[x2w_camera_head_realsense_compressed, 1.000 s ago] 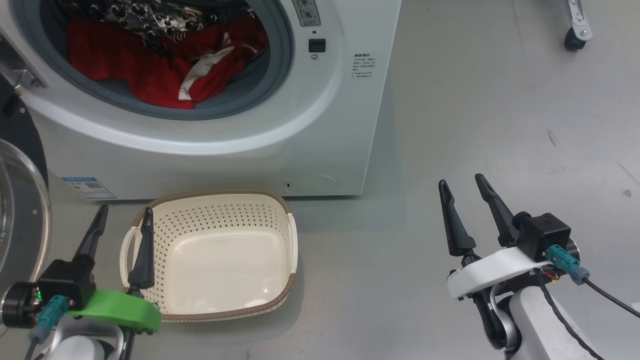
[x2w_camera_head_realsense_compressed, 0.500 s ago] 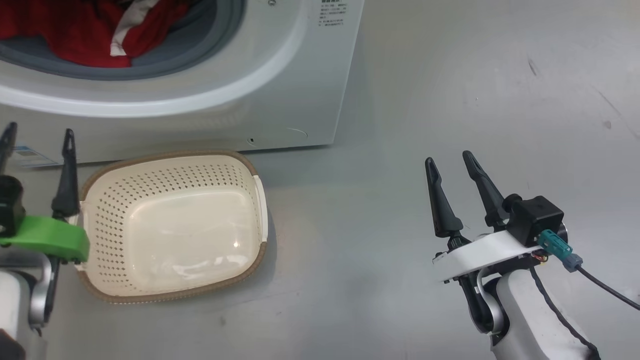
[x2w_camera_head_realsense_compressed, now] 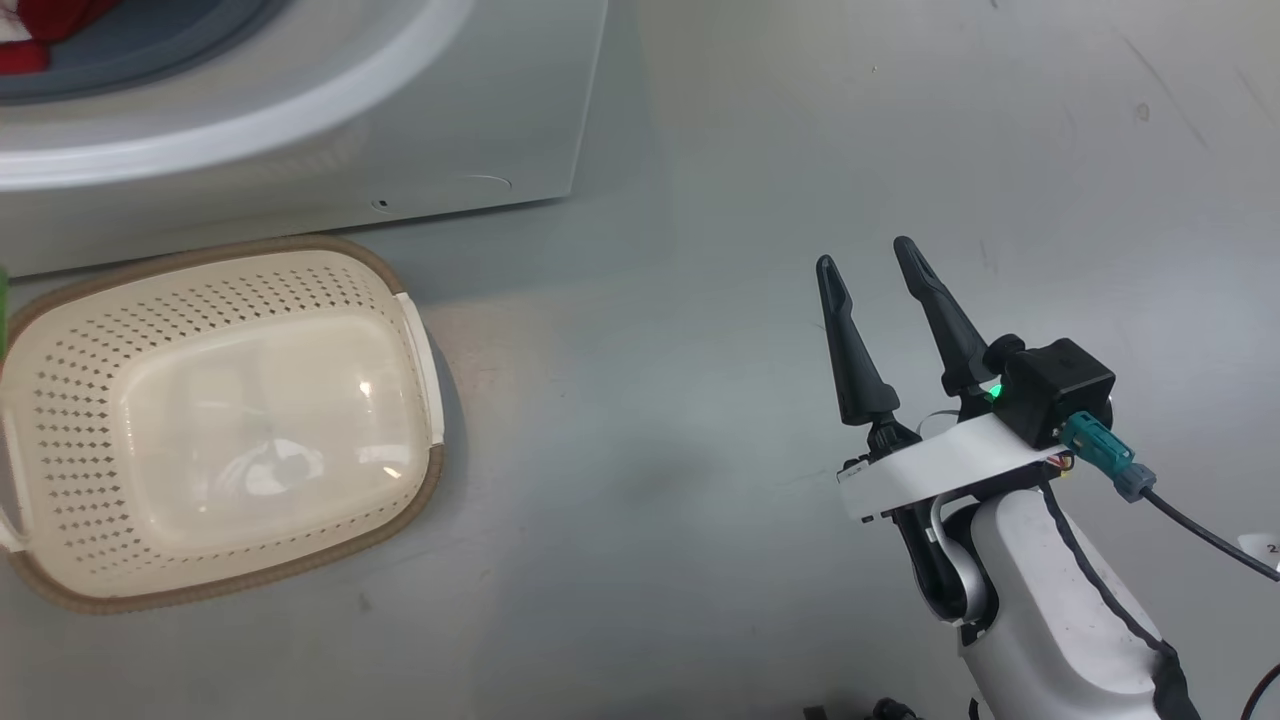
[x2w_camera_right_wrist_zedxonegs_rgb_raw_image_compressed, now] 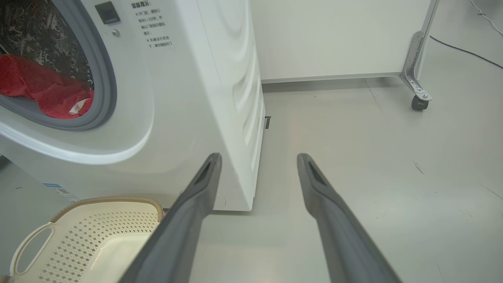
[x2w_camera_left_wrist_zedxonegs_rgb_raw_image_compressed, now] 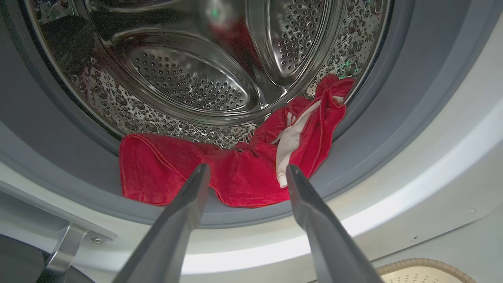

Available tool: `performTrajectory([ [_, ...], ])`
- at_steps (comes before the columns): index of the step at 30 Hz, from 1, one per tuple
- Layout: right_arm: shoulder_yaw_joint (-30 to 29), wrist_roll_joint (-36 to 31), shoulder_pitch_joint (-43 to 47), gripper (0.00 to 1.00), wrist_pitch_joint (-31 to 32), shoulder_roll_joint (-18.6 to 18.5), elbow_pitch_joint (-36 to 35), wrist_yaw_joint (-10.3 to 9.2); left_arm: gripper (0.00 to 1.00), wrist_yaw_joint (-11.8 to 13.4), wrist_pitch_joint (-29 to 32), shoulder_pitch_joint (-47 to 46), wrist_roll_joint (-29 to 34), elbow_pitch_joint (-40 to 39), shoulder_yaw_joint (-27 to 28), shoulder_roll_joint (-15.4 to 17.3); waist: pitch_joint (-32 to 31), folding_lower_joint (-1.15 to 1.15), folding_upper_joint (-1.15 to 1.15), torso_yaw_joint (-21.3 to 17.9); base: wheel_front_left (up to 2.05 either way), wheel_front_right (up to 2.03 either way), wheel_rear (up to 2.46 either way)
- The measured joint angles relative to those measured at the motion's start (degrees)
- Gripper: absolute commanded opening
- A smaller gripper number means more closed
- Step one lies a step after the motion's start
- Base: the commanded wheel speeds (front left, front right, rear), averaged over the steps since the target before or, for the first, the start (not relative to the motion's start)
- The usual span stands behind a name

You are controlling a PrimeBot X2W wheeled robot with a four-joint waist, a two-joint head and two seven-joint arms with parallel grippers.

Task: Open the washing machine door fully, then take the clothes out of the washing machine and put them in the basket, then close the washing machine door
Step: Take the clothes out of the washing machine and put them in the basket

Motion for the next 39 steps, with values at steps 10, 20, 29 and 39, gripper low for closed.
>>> performTrajectory([
  [10, 1.4, 0.5, -1.7, 1.00, 0.0, 0.3, 0.0, 0.52, 1.00, -1.7, 7.9, -10.3, 3.1, 5.2, -1.9, 4.0, 4.6, 0.00, 0.00, -3.8, 0.00, 0.00, 0.00],
  [20, 4.5, 4.8, -3.2, 1.00, 0.0, 0.5, -1.6, 0.99, 1.00, -5.1, 15.6, -20.2, 4.2, 9.7, -0.6, 9.5, 8.3, 0.00, 0.00, -7.3, 0.00, 0.00, 0.00],
  [29, 6.8, 9.2, -5.2, 1.00, 0.0, 0.6, -3.6, 0.38, 1.00, -7.3, 21.6, -28.2, 3.1, 11.6, -1.7, 12.5, 11.8, 0.00, 0.00, -11.0, 0.00, 0.00, 0.00],
  [39, 7.2, 10.6, -6.5, 1.00, 0.0, 0.7, -4.0, -0.69, 1.00, -8.1, 25.6, -31.4, 7.9, 15.2, -6.3, 15.1, 13.3, 0.00, 0.00, -12.8, 0.00, 0.00, 0.00],
])
